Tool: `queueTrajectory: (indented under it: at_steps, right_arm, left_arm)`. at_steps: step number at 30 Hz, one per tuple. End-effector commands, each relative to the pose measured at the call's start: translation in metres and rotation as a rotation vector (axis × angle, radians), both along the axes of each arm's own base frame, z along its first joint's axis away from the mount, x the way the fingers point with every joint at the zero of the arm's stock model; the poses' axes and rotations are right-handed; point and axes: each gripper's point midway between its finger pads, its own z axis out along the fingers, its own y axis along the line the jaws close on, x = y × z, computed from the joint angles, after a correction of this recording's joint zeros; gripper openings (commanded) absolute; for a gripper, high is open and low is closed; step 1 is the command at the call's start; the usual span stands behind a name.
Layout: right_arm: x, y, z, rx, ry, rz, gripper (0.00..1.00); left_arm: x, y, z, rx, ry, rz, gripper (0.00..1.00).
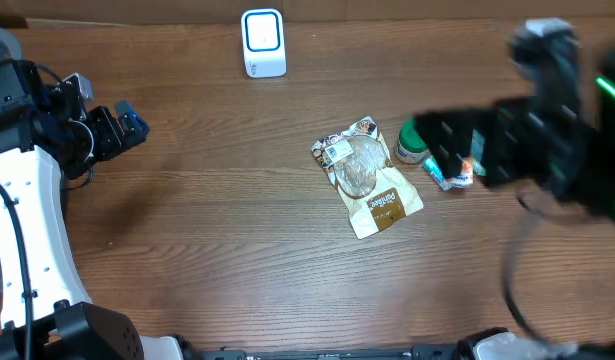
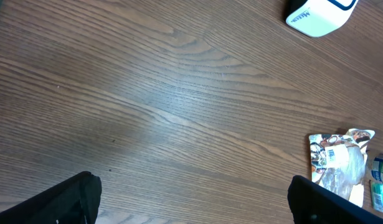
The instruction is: Scan the item barcode
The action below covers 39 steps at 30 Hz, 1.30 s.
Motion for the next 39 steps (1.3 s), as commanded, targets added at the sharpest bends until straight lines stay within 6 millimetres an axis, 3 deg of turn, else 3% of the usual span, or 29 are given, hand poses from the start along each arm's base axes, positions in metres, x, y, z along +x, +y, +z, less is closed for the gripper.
queueTrajectory:
  at_steps: [1, 5, 11, 19, 26, 31, 39]
  right_arm:
    - [-0.027, -0.008, 0.021, 0.034, -0.082, 0.001, 1.00]
    - [-0.045, -0.024, 0.033, 0.021, -0.153, -0.041, 1.00]
    - [-0.047, -0.042, 0.036, -0.019, -0.190, -0.127, 1.00]
    - [-0.017, -0.051, 0.026, -0.094, -0.157, -0.212, 1.00]
    - [0.023, -0.057, 0.036, -0.070, -0.229, -0.277, 1.00]
    - [0.046, -0.042, 0.035, -0.103, -0.372, -0.141, 1.00]
    - [0.065, -0.054, -0.011, -0.079, -0.509, -0.187, 1.00]
  left_arm:
    - [0.002, 0.000, 0.001, 0.005, -0.007, -0.010, 0.99]
    - [0.002, 0.000, 0.001, 0.005, -0.007, -0.010, 1.00]
    - [0.002, 0.000, 0.001, 0.005, -0.007, -0.010, 0.99]
    - [0.002, 0.000, 0.001, 0.005, -0.007, -0.010, 0.99]
    - [0.002, 0.000, 0.001, 0.005, -0.007, -0.010, 0.99]
    - [0.002, 0.000, 0.001, 0.005, -0.007, -0.010, 1.00]
    - [0.002, 0.000, 0.001, 0.005, -0.007, -0.010, 1.00]
